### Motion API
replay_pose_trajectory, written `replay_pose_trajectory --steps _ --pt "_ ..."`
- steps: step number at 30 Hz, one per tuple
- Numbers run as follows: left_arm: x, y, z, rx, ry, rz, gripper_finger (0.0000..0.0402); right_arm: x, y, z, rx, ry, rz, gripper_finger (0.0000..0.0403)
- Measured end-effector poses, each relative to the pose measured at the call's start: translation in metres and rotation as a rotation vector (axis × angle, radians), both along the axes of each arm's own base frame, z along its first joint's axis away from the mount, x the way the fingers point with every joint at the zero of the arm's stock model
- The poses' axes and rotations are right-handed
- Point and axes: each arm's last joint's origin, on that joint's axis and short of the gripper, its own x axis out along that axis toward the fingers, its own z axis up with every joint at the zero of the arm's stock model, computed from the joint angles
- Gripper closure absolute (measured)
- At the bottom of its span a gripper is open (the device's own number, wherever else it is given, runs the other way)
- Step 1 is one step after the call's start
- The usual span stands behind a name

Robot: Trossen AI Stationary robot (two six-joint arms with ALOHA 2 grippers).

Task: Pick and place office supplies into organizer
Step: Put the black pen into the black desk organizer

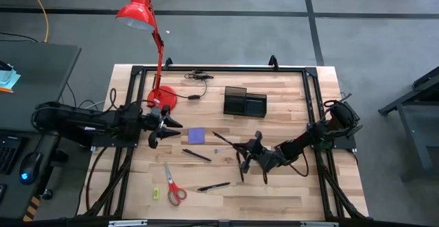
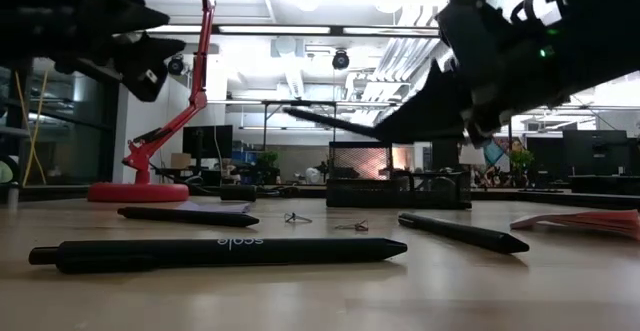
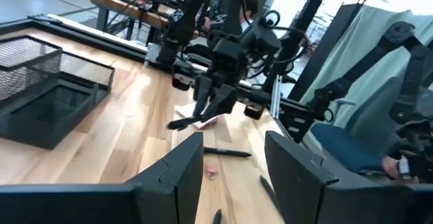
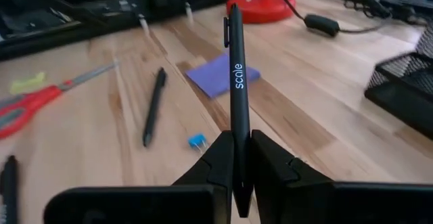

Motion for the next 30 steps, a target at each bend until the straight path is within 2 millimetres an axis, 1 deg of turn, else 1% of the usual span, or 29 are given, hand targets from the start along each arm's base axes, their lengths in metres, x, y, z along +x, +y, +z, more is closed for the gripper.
replay_pose_trajectory --steps 4,11,14,17,21,26,30 --pt "0.011 0.002 -0.005 -0.003 0.008 0.014 0.0241 0.002 0.001 0.004 -0.008 -0.027 0.029 0.0381" --pt "0.027 0.003 -0.011 -0.027 -0.024 0.000 0.0171 0.004 0.002 0.011 -0.017 -0.082 0.047 0.0380" --pt "0.032 0.006 -0.015 -0.036 -0.031 0.054 0.0157 0.006 0.003 0.016 -0.029 -0.124 0.064 0.0380" --pt "0.036 0.007 -0.017 -0.037 -0.055 0.066 0.0154 0.007 0.003 0.021 -0.036 -0.161 0.083 0.0380" --pt "0.042 0.007 -0.019 -0.052 -0.069 0.061 0.0164 0.011 -0.003 0.023 -0.026 -0.174 0.087 0.0380" --pt "0.056 0.009 -0.019 -0.061 -0.041 0.061 0.0179 0.016 -0.014 0.023 -0.014 -0.174 0.078 0.0380" --pt "0.068 0.004 -0.020 -0.061 -0.017 0.048 0.0189 0.019 -0.020 0.023 -0.004 -0.174 0.090 0.0380"
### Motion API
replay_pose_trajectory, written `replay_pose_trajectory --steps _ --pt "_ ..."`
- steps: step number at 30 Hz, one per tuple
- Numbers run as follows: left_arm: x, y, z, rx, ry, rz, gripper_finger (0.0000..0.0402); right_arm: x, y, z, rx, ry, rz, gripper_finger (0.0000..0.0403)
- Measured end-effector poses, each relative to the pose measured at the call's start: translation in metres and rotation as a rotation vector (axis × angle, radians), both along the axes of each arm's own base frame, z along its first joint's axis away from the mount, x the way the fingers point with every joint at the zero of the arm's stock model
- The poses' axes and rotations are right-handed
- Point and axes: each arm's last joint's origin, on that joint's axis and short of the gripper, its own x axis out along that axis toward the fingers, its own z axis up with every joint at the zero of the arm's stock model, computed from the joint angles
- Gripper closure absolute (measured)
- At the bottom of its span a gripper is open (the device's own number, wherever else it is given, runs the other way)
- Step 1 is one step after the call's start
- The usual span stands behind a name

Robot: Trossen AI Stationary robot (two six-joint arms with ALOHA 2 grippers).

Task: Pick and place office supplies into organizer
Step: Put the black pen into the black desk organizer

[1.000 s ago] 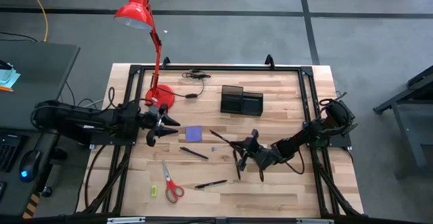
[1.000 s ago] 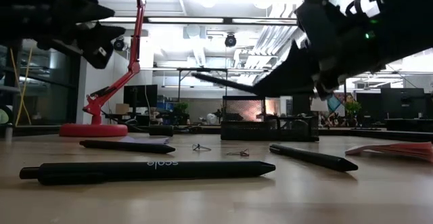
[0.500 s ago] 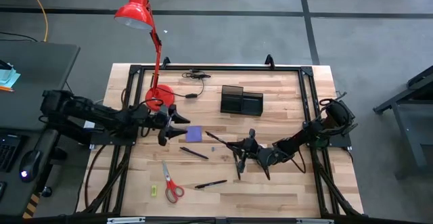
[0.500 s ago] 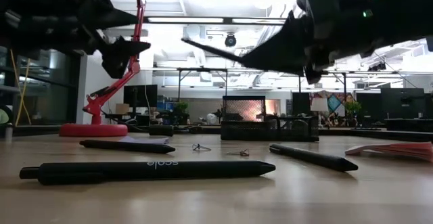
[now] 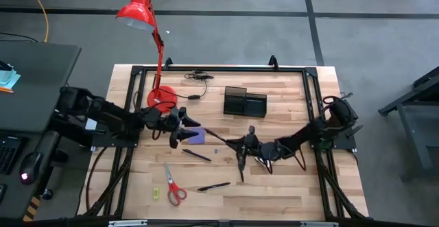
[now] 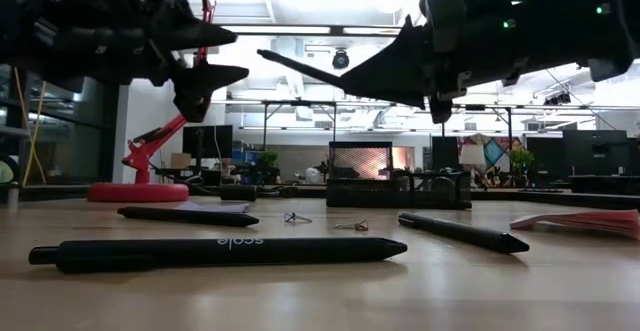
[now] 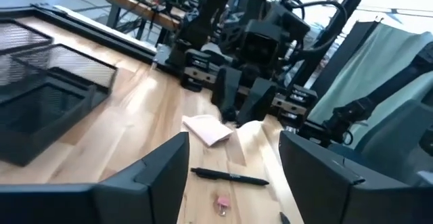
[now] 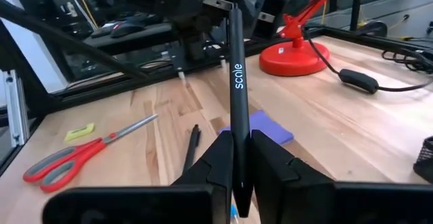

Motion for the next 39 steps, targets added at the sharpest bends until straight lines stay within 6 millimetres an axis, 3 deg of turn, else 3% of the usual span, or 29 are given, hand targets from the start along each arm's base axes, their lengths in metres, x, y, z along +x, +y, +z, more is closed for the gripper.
replay_pose_trajectory --steps 10,26,39 --pt "0.026 -0.017 0.010 0.027 -0.011 -0.072 0.0191 0.019 0.007 0.014 -0.046 0.032 0.029 0.0380" --pt "0.028 -0.020 0.010 0.042 0.000 -0.062 0.0214 0.028 0.010 0.023 -0.090 0.057 0.020 0.0380" --pt "0.028 -0.020 0.010 0.042 0.000 -0.063 0.0292 0.028 0.010 0.023 -0.098 0.055 0.015 0.0380"
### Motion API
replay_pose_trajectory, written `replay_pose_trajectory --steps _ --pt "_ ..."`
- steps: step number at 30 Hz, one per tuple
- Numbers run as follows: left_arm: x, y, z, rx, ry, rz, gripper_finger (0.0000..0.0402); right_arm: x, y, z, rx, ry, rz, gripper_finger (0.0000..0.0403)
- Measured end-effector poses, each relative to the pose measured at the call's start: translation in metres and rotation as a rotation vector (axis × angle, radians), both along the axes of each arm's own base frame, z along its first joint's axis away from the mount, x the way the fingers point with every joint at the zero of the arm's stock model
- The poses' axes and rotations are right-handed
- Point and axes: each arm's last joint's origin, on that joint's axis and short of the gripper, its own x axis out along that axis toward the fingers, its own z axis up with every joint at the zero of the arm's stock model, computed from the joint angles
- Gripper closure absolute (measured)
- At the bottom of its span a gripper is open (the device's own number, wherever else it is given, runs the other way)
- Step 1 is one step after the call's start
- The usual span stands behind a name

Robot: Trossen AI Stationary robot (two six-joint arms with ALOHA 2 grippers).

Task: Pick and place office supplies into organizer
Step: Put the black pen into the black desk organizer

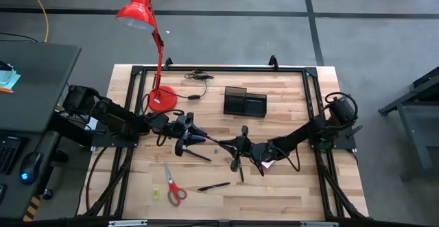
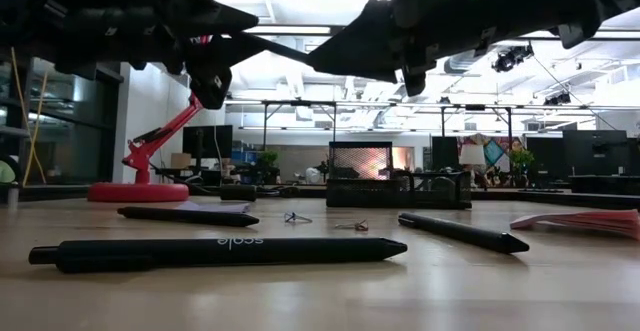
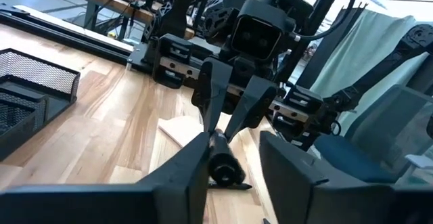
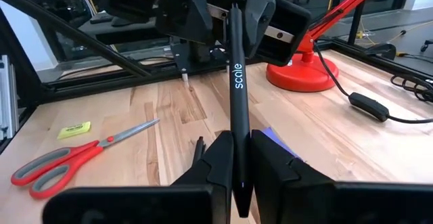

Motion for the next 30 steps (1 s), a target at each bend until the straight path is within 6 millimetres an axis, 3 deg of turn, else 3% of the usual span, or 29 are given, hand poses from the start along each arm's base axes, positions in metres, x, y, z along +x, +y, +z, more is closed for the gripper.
replay_pose_trajectory --steps 12,21,27,30 --pt "-0.0001 0.0004 -0.0002 0.020 0.001 -0.007 0.0386 -0.0001 0.0003 0.0001 -0.007 0.001 0.001 0.0378" --pt "-0.0001 0.0000 -0.0008 0.029 0.006 -0.014 0.0364 -0.0002 0.0005 -0.0018 -0.012 0.023 0.014 0.0377" --pt "-0.0002 0.0005 -0.0032 0.030 0.030 0.004 0.0392 -0.0010 0.0017 -0.0054 0.002 0.060 0.035 0.0377" --pt "-0.0001 0.0003 -0.0039 0.030 0.034 0.004 0.0387 -0.0028 0.0047 -0.0083 0.004 0.099 0.039 0.0377"
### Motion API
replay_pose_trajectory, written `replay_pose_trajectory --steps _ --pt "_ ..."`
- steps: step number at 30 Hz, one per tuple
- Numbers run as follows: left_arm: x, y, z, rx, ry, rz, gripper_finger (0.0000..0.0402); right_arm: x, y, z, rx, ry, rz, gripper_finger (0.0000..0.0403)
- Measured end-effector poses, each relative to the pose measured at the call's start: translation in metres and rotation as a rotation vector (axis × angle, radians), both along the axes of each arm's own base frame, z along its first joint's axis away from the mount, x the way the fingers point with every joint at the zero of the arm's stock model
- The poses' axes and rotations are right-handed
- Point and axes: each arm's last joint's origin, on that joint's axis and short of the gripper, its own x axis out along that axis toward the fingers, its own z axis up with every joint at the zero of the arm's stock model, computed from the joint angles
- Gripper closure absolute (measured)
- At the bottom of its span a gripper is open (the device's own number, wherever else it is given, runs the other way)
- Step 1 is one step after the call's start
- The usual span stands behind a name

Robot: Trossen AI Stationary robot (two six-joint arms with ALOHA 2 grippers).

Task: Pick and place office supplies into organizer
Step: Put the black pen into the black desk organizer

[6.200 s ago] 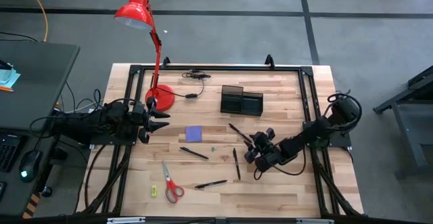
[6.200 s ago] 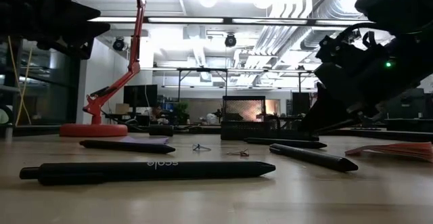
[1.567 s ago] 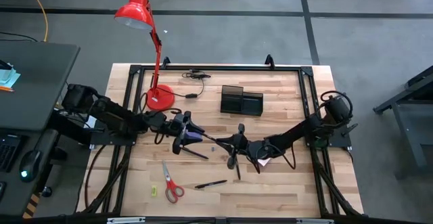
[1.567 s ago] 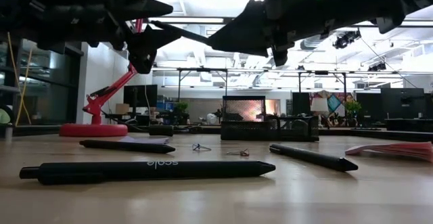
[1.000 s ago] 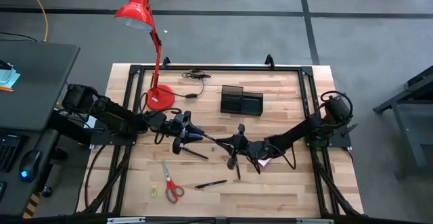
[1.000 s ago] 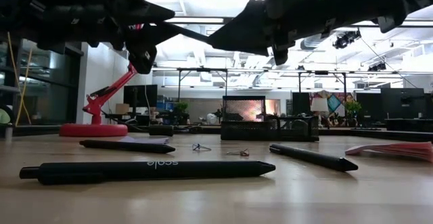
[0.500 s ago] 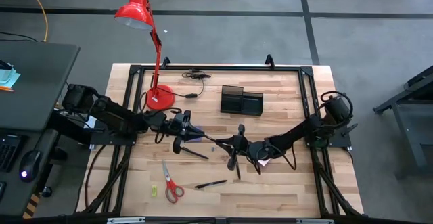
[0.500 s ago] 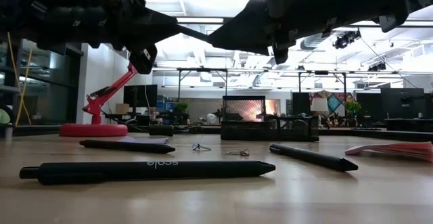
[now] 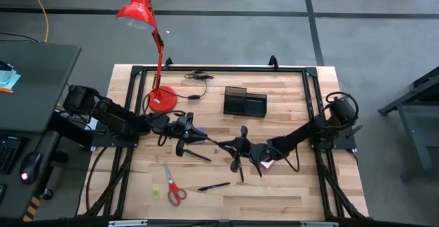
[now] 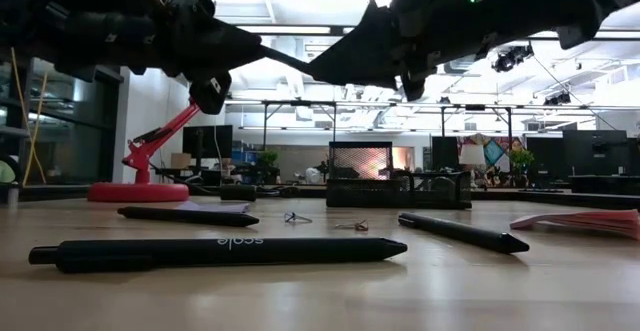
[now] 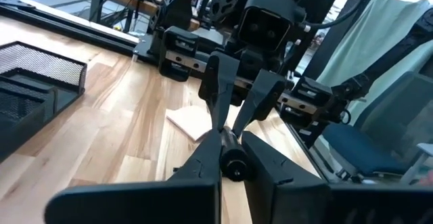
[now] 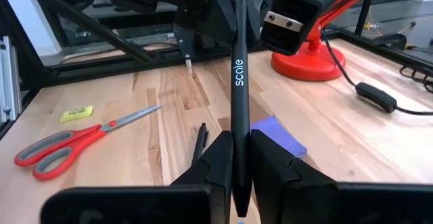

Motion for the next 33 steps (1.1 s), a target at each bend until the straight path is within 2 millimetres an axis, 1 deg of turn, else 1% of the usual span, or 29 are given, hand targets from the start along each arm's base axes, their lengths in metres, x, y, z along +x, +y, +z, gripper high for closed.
replay_pose_trajectory --steps 3,6,8,11,14,16,19,21,24,27,30,33 --pt "0.000 0.000 -0.001 0.001 0.007 0.015 0.0372 -0.003 0.002 -0.003 0.004 0.043 0.002 0.0377" --pt "0.000 0.000 -0.001 0.001 0.006 0.017 0.0368 -0.007 0.004 -0.010 0.000 0.097 0.011 0.0369" --pt "0.000 0.001 0.001 0.002 -0.005 0.024 0.0376 -0.009 0.005 -0.013 0.017 0.130 0.024 0.0352" --pt "0.000 0.001 0.003 0.002 -0.025 0.032 0.0392 -0.015 0.004 -0.027 0.025 0.240 0.032 0.0317" --pt "0.000 0.001 0.003 0.006 -0.024 0.030 0.0395 -0.015 0.003 -0.024 0.049 0.226 -0.019 0.0281" --pt "0.000 0.001 0.003 0.007 -0.024 0.028 0.0391 -0.016 0.001 -0.027 0.044 0.247 -0.039 0.0262" --pt "0.000 0.001 0.003 0.005 -0.023 0.029 0.0389 -0.018 0.003 -0.029 0.096 0.270 -0.028 0.0239" --pt "0.000 0.001 0.003 0.005 -0.023 0.030 0.0389 -0.022 0.003 -0.034 0.109 0.326 -0.035 0.0228" --pt "0.000 0.002 0.004 0.009 -0.026 0.061 0.0389 -0.028 0.002 -0.039 0.132 0.382 -0.082 0.0218" --pt "0.001 0.004 0.005 0.038 -0.028 0.114 0.0389 -0.030 0.002 -0.040 0.135 0.391 -0.108 0.0214" --pt "0.011 0.012 0.016 0.063 -0.049 0.137 0.0388 -0.029 0.003 -0.040 0.147 0.392 -0.096 0.0216" --pt "0.026 0.023 0.028 0.065 -0.001 0.138 0.0388 -0.030 0.003 -0.041 0.157 0.398 -0.086 0.0220"
